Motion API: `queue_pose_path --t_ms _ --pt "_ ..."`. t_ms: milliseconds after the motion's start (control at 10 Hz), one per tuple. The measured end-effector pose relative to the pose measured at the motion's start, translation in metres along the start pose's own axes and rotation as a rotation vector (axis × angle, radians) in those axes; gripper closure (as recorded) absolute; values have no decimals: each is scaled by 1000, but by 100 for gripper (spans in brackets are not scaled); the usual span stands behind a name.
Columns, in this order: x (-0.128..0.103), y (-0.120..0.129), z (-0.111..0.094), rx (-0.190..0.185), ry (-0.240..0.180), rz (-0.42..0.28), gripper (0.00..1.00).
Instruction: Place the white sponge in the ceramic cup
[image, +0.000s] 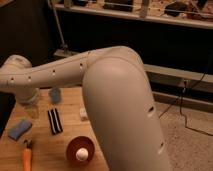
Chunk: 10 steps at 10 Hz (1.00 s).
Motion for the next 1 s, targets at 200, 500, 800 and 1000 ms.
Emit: queue_pose_path --t_ms 200,500,800,1000 --pt "-14 -7 -5 79 -100 -200 35" --pt "-25 -2 -3 88 -228 -400 35" --pt "-36 4 17 12 -251 -510 35" --pt "-52 -4 35 -35 -203 -592 35"
